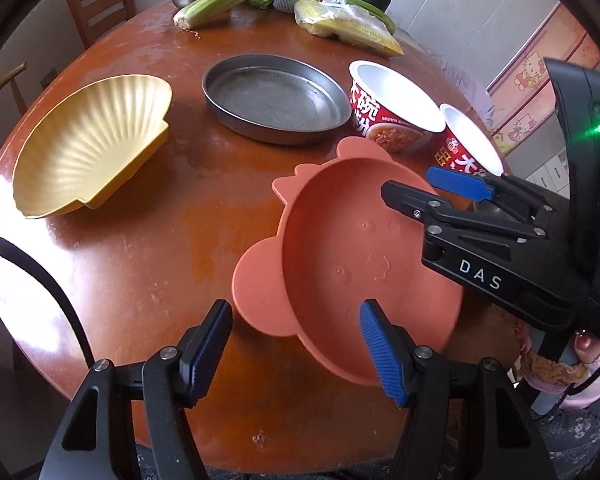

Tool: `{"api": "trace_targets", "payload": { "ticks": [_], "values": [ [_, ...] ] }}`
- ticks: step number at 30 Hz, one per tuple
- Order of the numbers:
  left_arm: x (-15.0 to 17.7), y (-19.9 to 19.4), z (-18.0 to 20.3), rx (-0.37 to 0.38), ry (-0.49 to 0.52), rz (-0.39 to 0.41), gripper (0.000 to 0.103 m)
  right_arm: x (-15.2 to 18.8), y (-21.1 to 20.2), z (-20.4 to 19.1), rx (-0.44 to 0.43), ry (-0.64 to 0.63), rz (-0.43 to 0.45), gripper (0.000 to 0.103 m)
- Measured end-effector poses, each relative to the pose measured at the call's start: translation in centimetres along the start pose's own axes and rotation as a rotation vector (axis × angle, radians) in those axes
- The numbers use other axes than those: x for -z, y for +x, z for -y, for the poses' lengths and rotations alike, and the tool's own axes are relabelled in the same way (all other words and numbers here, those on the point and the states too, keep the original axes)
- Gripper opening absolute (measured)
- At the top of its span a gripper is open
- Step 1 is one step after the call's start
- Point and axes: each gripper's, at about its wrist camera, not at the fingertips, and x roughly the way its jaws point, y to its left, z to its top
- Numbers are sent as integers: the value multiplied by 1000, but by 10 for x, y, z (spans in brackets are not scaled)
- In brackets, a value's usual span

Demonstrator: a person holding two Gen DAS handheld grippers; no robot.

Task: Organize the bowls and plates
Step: 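Grasp the pink bear-shaped plate rim with the left tool and lift it, then lower the pink plate onto the yellow shell plate and open the left tool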

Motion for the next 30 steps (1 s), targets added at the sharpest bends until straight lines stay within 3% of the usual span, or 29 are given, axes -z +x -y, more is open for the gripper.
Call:
{"api": "trace_targets", "payload": {
  "ticks": [4, 10, 18, 30],
  "values": [
    [-1, 3, 6, -29, 27, 9, 59, 0, 8, 2, -5, -2, -33, 53],
    [-9, 4, 0, -40, 4, 33, 44, 3, 11, 3, -4, -15, -48, 53],
    [-22, -3, -28, -24, -75, 65, 43, 0, -6, 0, -103, 61, -16, 53],
    [-35, -45, -69, -46, -132, 177, 43, -30, -25, -39, -162, 69, 50, 54]
  ]
}}
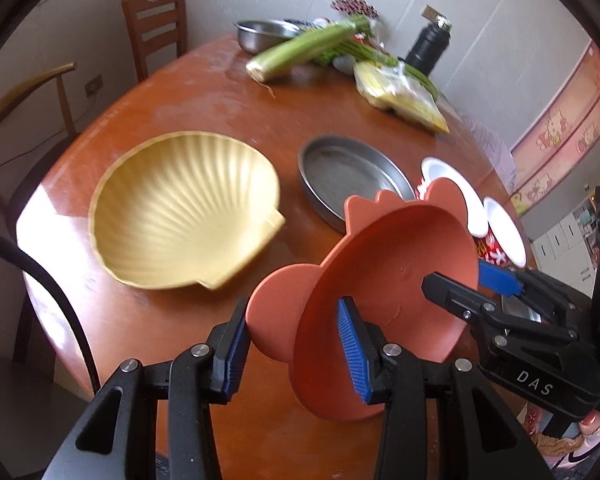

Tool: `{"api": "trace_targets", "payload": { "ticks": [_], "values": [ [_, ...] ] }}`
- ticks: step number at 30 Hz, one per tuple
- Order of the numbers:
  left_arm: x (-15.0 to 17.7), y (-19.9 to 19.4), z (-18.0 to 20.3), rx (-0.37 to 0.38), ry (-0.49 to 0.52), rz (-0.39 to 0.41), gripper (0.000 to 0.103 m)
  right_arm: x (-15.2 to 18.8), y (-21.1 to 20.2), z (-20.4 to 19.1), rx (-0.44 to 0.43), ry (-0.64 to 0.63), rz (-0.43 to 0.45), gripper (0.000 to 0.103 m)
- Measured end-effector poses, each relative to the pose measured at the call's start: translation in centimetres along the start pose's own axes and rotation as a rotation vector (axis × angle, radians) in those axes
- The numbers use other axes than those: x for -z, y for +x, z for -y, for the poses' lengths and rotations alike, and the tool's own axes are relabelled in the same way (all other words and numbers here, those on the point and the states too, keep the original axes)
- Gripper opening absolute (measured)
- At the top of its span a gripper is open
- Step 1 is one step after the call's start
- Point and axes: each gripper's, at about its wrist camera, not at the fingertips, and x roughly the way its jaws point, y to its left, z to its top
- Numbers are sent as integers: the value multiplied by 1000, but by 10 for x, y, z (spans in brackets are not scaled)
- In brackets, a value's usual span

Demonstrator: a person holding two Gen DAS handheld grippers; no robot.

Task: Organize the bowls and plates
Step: 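Lower the pink plate onto the yellow shell plate and open the left tool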

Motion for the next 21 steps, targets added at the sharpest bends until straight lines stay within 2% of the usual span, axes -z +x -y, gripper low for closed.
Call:
{"api": "trace_targets", "payload": {
  "ticks": [12, 21],
  "values": [
    [-34, -30, -71, -53, -114, 98, 43, -59, 12, -66, -48, -102, 59, 55],
    [-58, -18, -106, -94, -153, 100, 43, -93, 48, -90, -78, -111, 32, 55]
  ]
}}
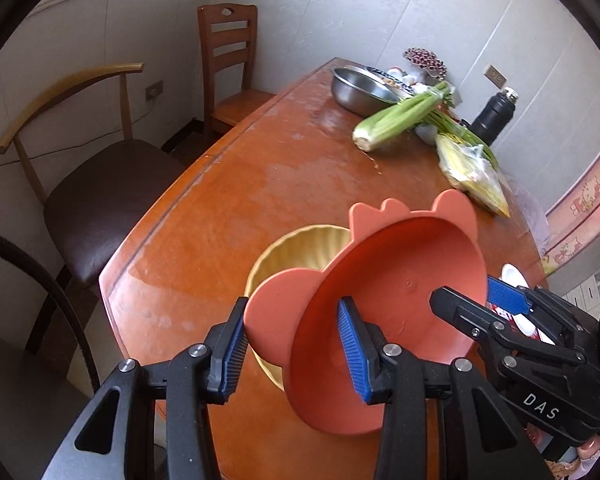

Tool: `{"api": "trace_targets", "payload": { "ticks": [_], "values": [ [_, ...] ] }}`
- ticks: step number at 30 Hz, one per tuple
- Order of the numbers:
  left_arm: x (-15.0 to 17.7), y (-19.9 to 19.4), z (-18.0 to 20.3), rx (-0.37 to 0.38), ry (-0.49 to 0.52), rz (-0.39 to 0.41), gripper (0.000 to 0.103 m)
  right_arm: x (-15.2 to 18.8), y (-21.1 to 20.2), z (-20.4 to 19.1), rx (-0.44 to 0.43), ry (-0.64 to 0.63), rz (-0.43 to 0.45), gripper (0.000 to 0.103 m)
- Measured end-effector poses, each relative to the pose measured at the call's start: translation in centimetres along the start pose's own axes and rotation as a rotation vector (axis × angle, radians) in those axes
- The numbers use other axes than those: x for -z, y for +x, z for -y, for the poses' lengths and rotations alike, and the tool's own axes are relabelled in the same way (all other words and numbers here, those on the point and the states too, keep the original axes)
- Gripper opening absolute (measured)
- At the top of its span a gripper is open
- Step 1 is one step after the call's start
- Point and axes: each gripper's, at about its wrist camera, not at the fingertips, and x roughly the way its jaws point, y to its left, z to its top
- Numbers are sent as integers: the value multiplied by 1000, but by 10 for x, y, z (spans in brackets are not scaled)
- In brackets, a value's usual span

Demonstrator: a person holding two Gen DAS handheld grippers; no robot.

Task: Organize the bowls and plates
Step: 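Lower the pink plate onto the yellow shell plate and open the left tool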

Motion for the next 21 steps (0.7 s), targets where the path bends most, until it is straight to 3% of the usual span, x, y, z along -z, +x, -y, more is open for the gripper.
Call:
{"api": "trace_targets", "payload": {
  "ticks": [21],
  "values": [
    [-17, 44, -19, -37, -16, -45, 43, -14, 58, 8, -16, 34, -74, 55]
  ]
}}
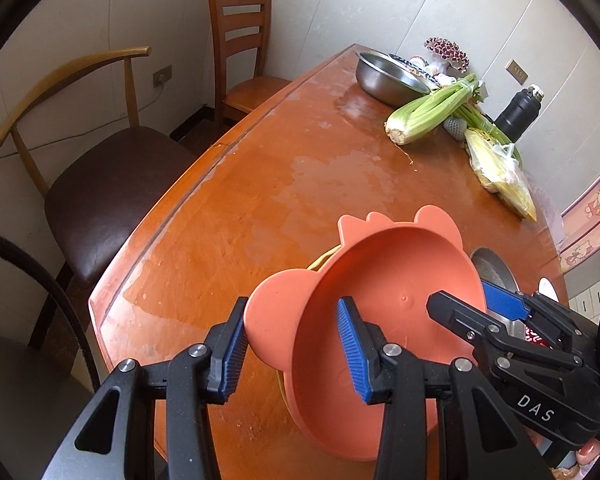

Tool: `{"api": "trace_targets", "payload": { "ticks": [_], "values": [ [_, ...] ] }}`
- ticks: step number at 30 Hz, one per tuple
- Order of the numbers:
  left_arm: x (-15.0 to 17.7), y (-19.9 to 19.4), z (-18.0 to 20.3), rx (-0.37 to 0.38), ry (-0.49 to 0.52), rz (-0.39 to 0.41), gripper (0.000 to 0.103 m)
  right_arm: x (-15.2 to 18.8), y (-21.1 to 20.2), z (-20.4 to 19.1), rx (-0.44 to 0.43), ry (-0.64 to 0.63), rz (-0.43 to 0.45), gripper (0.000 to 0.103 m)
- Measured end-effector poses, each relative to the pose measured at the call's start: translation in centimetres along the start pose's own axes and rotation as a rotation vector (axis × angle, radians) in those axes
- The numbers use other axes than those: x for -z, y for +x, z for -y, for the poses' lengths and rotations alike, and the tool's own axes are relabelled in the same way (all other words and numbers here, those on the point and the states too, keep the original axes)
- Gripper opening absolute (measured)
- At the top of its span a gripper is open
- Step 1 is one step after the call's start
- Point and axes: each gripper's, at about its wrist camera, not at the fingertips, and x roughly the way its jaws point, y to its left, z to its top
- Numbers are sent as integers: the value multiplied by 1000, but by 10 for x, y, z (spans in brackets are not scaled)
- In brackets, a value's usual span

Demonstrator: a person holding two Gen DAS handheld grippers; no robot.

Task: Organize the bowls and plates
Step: 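Lower the pink plate onto the yellow shell plate and open the left tool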

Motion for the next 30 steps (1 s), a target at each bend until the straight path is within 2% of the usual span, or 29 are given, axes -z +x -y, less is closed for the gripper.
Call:
{"api": "trace_targets", "payload": {
  "ticks": [14, 30],
  "values": [
    [-1, 11, -3, -25, -4, -18, 44, -2, 13, -1, 25, -7, -13, 55],
    [3, 7, 1, -55, 24, -11, 45, 3, 6, 3, 32, 14, 8, 55]
  ]
}}
